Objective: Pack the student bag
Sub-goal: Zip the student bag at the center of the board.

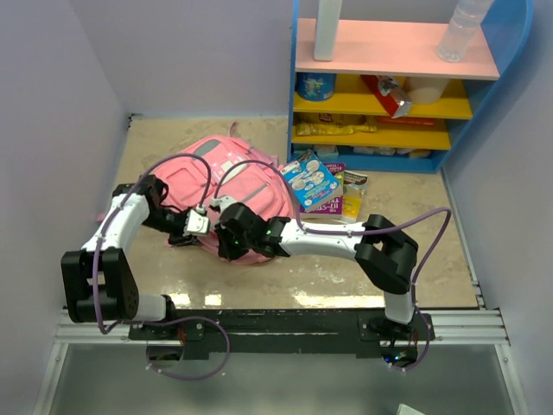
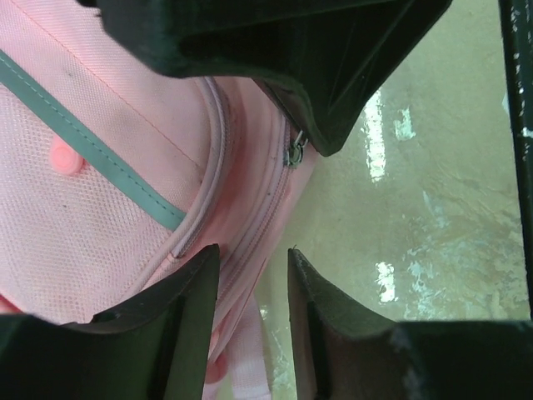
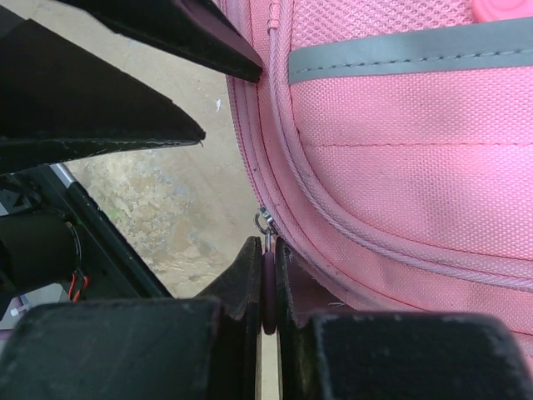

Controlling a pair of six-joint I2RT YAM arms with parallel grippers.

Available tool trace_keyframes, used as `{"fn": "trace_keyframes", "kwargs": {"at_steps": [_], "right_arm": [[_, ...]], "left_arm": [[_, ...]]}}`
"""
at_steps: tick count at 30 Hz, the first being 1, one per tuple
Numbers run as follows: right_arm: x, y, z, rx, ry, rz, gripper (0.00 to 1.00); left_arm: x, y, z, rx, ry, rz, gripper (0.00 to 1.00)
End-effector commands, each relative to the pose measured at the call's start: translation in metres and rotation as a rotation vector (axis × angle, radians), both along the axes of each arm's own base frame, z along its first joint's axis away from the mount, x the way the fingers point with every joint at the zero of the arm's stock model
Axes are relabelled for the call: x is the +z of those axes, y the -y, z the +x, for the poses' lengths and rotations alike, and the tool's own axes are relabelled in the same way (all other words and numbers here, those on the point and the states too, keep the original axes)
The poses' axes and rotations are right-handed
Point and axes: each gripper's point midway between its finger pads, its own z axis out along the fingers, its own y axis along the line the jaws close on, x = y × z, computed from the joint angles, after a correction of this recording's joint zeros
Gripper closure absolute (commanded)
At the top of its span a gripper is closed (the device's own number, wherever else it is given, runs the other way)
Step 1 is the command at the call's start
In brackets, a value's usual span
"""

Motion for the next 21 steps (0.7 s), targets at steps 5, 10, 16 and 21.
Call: {"fn": "trace_keyframes", "kwargs": {"at_steps": [5, 10, 16, 21], "right_arm": [[0.029, 0.000, 0.002, 0.005, 0.016, 0.052, 1.00], [0.033, 0.000, 0.002, 0.003, 0.020, 0.060, 1.00], [0.031, -0.002, -0.001, 0.007, 0.007, 0.070, 1.00], [0.030, -0.005, -0.002, 0.016, -0.006, 0.079, 1.00]], "left_arm": [[0.005, -0.004, 0.006, 0.020, 0.151, 0.036, 0.53], [0.005, 0.005, 0.016, 0.020, 0.100, 0.007, 0.52], [0.014, 0.015, 0.028, 0.022, 0.148, -0.018, 0.50], [0.013, 0.016, 0.028, 0.017, 0.153, -0.011, 0.50]]}}
